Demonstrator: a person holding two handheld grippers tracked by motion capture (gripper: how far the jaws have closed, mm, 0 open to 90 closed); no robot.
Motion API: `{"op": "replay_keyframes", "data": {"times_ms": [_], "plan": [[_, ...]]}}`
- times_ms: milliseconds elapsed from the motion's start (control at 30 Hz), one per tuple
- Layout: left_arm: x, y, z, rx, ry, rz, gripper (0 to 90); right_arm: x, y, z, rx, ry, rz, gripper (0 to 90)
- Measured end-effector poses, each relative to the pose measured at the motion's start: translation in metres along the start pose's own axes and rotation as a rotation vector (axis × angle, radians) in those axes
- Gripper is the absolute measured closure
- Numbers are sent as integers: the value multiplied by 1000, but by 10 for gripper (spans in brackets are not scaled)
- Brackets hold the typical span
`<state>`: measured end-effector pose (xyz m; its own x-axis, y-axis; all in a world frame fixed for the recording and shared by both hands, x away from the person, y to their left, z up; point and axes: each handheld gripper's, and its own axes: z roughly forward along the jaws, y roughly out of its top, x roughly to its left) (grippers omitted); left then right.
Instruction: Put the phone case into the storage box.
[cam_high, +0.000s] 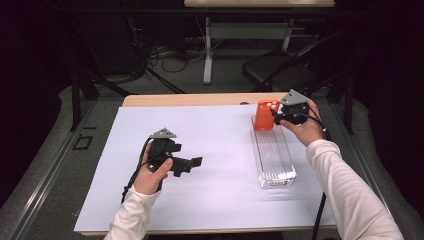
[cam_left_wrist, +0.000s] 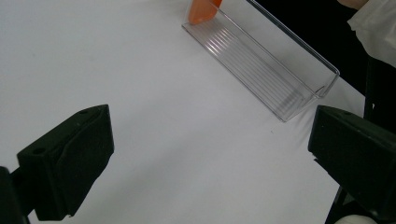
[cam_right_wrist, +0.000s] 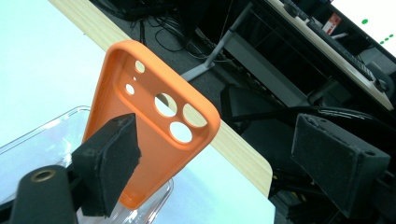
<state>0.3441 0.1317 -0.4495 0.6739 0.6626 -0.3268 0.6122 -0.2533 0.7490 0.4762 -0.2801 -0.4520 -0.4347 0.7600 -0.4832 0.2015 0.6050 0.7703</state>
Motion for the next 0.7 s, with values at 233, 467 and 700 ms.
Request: {"op": "replay_keyframes", "data": {"times_ms": [233, 467, 700], "plan": [[1, 1, -1, 1, -2, 1, 6, -5, 4, -10, -7, 46, 69, 59], [1, 1, -4, -9, -2, 0, 6, -5, 9, -17, 9, 70, 97, 0], [0, 1, -5, -8, -1, -3, 6, -3, 17, -24, 23, 108, 166, 0]]}}
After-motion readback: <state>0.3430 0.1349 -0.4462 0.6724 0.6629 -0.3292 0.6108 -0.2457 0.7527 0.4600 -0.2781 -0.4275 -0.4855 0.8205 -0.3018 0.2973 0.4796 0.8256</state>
